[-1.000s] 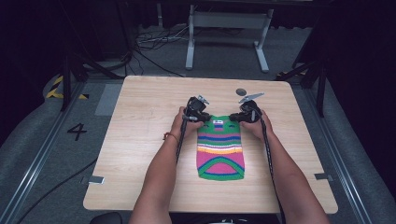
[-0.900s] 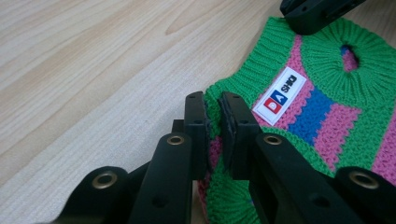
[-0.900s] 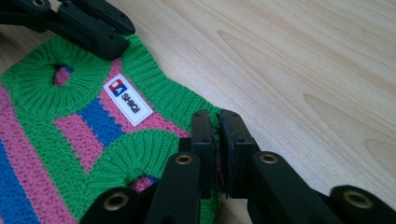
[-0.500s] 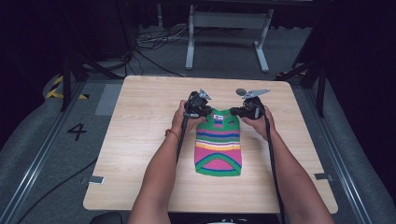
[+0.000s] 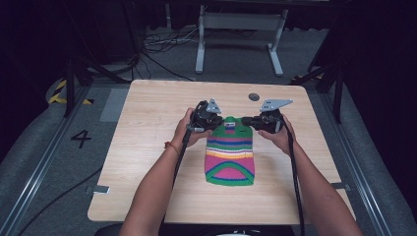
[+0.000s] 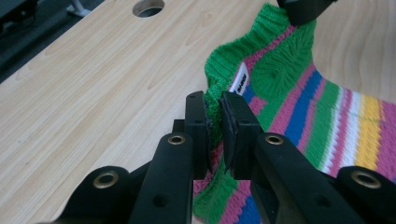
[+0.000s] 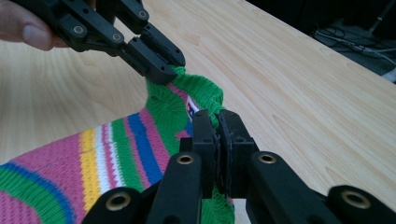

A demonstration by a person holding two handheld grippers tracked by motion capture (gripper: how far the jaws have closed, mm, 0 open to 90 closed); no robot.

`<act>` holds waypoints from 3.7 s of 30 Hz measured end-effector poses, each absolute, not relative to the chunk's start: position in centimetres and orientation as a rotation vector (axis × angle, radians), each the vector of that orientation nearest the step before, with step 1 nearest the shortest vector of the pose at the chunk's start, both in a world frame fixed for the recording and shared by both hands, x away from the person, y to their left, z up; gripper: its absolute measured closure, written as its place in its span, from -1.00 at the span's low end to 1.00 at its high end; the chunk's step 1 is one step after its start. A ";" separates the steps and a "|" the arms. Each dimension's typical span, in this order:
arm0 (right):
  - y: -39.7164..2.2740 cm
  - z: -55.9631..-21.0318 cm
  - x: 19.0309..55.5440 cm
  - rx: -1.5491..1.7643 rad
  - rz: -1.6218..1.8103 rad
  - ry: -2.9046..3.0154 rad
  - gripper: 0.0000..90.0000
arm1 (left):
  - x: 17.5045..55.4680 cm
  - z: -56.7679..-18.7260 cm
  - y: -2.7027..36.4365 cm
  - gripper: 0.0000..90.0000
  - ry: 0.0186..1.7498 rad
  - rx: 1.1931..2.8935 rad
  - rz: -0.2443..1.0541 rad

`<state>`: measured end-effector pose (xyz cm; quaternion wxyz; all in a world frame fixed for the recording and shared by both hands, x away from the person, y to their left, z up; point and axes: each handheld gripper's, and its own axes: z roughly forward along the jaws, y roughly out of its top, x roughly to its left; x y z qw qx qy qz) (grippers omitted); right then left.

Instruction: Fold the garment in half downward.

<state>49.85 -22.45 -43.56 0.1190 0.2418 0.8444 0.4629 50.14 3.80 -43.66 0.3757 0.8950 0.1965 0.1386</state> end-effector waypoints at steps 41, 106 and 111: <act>-22.9 -46.0 37.1 0.313 1.287 2.780 0.91 | 37.3 -46.2 4.6 0.82 0.133 2.436 0.242; -23.1 -49.1 37.3 0.515 1.106 2.716 0.52 | 38.2 -49.4 7.1 0.44 0.339 2.351 0.164; -23.2 -48.4 37.1 0.526 1.080 2.708 0.35 | 38.0 -48.7 7.1 0.23 0.343 2.379 0.174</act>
